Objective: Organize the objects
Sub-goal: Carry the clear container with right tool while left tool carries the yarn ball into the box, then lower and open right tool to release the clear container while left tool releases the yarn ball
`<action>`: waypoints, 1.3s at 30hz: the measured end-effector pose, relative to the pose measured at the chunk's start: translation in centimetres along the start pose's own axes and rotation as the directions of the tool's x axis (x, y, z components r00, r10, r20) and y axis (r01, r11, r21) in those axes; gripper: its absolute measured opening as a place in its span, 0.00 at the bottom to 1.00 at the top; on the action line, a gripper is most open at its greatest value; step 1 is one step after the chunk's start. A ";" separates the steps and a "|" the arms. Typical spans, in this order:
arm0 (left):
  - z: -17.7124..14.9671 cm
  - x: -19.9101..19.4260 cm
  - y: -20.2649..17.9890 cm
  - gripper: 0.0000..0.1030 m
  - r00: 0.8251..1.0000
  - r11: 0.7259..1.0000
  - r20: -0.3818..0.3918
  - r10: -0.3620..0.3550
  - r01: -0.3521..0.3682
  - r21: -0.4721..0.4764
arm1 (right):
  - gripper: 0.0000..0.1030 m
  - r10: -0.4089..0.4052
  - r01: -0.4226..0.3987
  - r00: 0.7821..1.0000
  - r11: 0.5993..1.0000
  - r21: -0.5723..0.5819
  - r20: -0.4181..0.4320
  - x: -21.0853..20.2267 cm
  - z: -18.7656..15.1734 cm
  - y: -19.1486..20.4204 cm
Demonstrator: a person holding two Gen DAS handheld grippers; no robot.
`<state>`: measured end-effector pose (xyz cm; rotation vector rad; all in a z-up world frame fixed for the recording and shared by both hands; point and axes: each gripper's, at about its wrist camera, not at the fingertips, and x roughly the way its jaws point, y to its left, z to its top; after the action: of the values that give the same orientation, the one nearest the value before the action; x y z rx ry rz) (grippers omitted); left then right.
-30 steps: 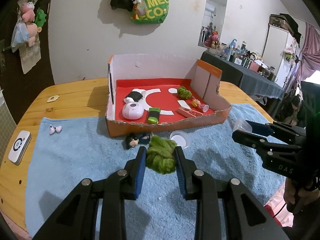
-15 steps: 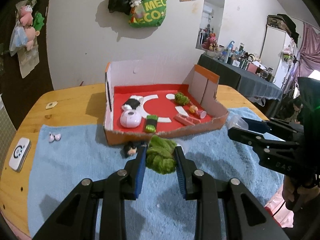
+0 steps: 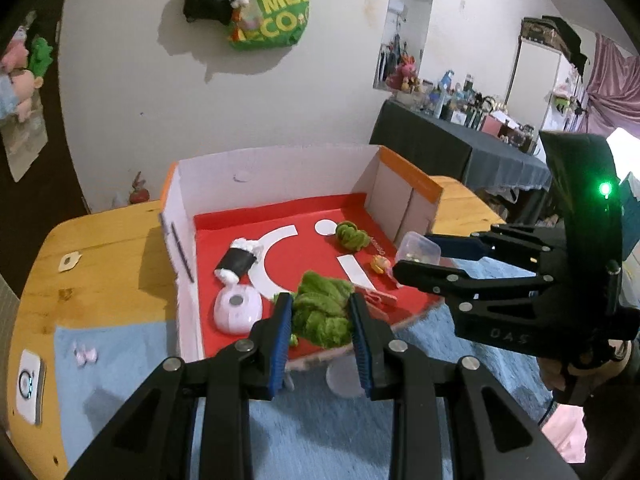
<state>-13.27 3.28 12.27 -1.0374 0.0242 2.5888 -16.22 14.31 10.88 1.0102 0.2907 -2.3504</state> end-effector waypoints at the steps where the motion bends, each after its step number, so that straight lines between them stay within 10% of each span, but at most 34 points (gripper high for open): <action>1: 0.4 0.5 0.1 0.29 1.000 1.000 -0.007 0.003 -0.003 0.008 | 0.38 0.004 -0.004 1.000 1.000 -0.004 -0.017 0.7 0.5 -0.3; 16: 3.0 10.2 2.4 0.29 0.976 0.998 -0.219 0.018 -0.004 0.061 | 0.38 -0.006 -0.021 0.969 0.994 -0.105 -0.247 9.4 3.2 -1.7; 39: 3.1 15.6 4.0 0.29 0.942 0.998 -0.336 -0.003 0.026 0.063 | 0.38 -0.001 -0.055 0.926 0.989 -0.138 -0.379 13.3 3.2 -2.3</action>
<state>-27.10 4.86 3.66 -1.4347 0.1848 2.3496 -26.83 9.49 3.46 1.3809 0.5832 -2.0604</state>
